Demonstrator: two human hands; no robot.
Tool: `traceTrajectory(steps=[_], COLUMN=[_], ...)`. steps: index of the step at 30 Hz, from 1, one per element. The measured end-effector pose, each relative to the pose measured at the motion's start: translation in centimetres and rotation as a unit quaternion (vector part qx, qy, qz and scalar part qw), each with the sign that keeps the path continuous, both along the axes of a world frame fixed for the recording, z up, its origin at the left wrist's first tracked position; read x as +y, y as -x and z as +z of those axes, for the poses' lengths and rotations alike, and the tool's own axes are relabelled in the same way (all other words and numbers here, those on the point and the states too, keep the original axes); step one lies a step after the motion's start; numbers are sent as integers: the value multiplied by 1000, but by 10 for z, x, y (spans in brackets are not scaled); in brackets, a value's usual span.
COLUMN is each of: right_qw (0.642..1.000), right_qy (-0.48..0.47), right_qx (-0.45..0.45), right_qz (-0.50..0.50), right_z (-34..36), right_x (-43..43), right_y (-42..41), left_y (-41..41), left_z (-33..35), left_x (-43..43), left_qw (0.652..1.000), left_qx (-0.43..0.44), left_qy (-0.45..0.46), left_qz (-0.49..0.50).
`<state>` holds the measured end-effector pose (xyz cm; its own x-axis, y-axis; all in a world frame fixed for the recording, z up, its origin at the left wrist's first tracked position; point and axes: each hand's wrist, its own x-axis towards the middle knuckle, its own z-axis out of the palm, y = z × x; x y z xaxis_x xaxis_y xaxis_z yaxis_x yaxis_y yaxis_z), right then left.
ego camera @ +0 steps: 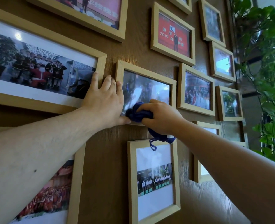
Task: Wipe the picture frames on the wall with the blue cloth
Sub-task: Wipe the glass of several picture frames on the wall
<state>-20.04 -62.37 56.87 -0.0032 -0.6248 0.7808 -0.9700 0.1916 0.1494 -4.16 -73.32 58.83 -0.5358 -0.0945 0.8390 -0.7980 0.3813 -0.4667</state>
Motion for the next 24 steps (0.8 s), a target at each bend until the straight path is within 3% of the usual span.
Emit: traceTrajectory(steps=[10, 17, 24], right_qw=[986, 971, 953], right_qy=[103, 185, 198], right_qx=[-24, -121, -222], right_qz=[-129, -96, -65], right_z=[-33, -100, -168], right_x=[28, 38, 24], right_y=[61, 65, 61], left_y=[-4, -15, -3], left_z=[-4, -48, -112], left_x=[4, 19, 18], left_qw=[1000, 990, 977], left_qx=[7, -115, -179], left_qy=[-7, 31, -25], left_qz=[0, -77, -115])
